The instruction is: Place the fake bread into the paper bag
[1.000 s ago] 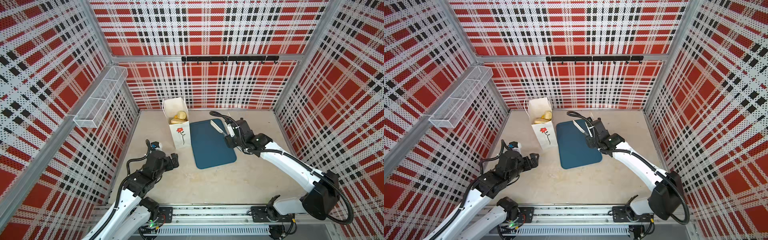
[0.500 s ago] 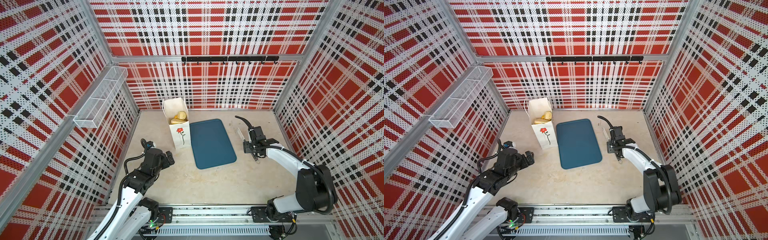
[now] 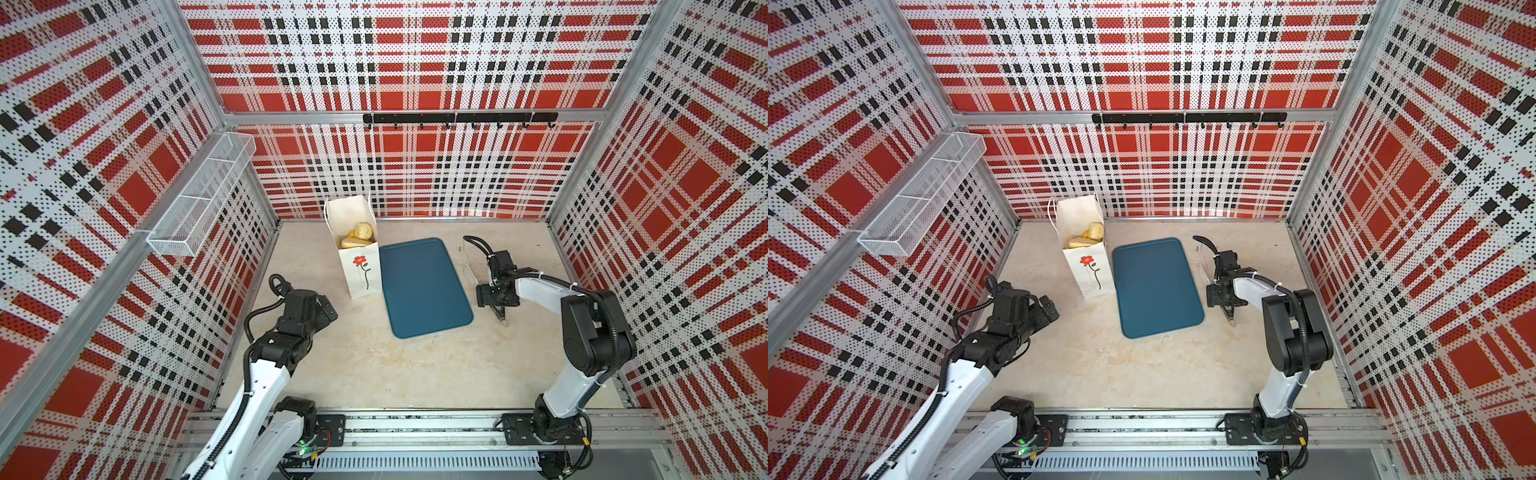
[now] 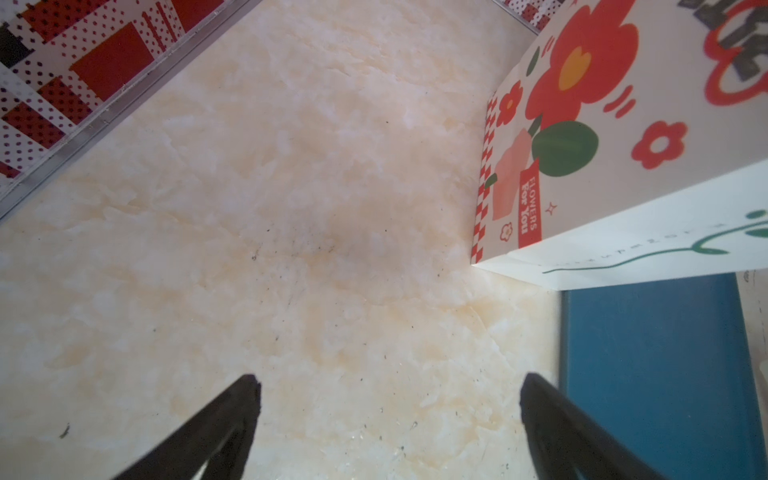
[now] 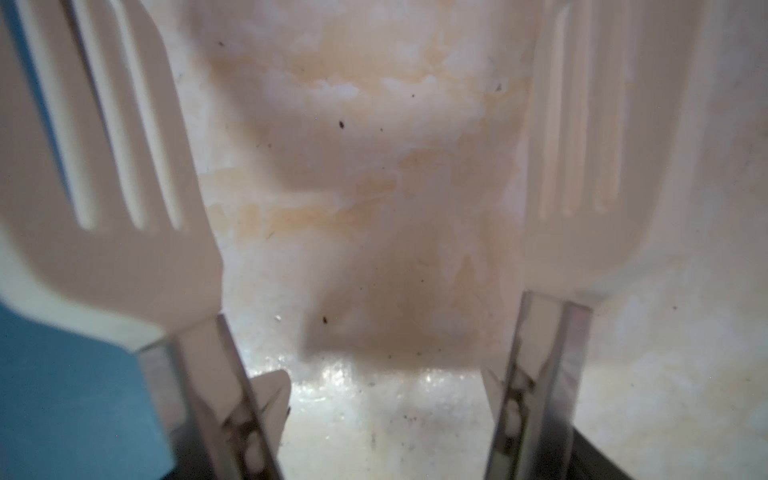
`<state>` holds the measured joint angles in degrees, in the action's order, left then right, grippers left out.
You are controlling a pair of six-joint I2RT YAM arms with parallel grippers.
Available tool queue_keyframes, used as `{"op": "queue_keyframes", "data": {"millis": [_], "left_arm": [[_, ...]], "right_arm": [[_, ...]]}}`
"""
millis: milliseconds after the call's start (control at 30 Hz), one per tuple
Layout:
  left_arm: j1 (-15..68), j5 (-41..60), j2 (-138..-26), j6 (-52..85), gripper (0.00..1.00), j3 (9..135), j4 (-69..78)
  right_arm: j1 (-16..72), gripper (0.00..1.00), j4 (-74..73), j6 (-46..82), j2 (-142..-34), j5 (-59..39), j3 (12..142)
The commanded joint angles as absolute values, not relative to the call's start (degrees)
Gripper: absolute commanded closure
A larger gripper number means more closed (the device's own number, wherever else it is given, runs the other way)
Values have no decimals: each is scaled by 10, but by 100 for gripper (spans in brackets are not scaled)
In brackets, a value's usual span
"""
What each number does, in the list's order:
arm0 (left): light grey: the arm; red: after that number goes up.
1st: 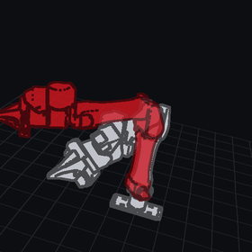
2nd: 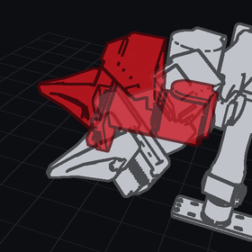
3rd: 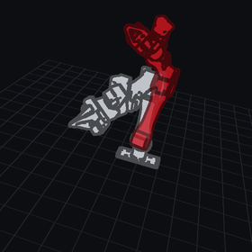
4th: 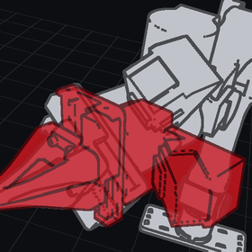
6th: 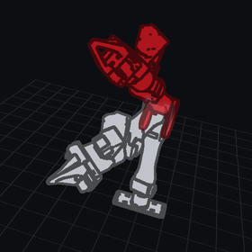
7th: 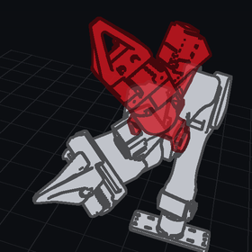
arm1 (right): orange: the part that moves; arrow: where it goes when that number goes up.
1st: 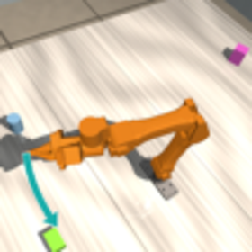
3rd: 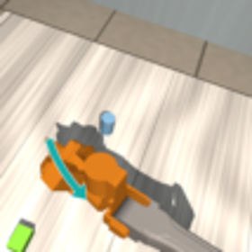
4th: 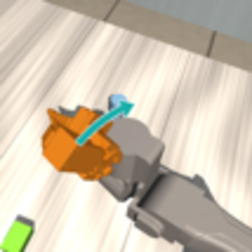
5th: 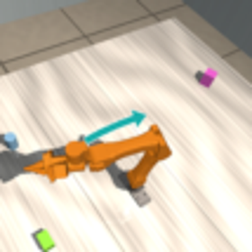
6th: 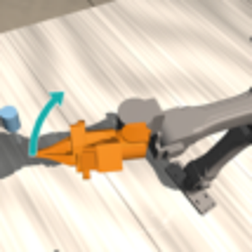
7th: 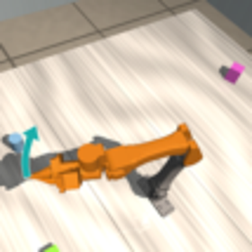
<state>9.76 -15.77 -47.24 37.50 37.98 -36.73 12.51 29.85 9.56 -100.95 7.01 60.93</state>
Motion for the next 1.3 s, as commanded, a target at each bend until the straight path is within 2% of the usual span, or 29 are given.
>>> {"op": "queue_keyframes", "data": {"millis": [0, 167, 267, 367, 500, 600, 700, 767, 833, 967, 1033, 1100, 1200, 1267], "left_arm": [[82, -172, -492, 384, 1, 375, -344], [66, -184, -520, 386, 1, 377, -328], [57, -199, -526, 388, 1, 379, -309], [56, -260, -527, 382, 1, 373, -282], [55, -364, -550, 334, 1, 360, -229], [58, -406, -575, 258, 1, 339, -148], [63, -426, -595, 202, 1, 305, -50], [68, -422, -610, 170, 0, 276, 38], [76, -413, -630, 134, 1, 245, 137], [105, -380, -685, 57, 1, 207, 319], [118, -362, -728, 9, 1, 200, 397], [123, -351, -780, -19, 1, 200, 473], [121, -324, -857, -55, 1, 201, 577], [114, -307, -884, -57, 1, 211, 586]], "right_arm": [[120, 10, 284, 93, -1021, 53, 626], [120, 0, 264, 82, -1003, 53, 608], [120, 0, 224, 66, -954, 58, 573], [120, 0, 154, 39, -876, 80, 519], [118, 0, -4, -22, -758, 130, 413], [117, 0, -209, -99, -710, 160, 299], [111, 0, -408, -128, -729, 197, 219], [107, 0, -476, -93, -768, 245, 205], [103, 0, -491, -86, -802, 218, 205], [100, 0, -671, -93, -902, 199, 169], [73, 0, -664, -54, -897, 154, 151], [54, 0, -723, -56, -934, 122, 152], [50, 0, -568, -39, -902, 126, 202], [46, 0, -567, -41, -916, 116, 216]]}}
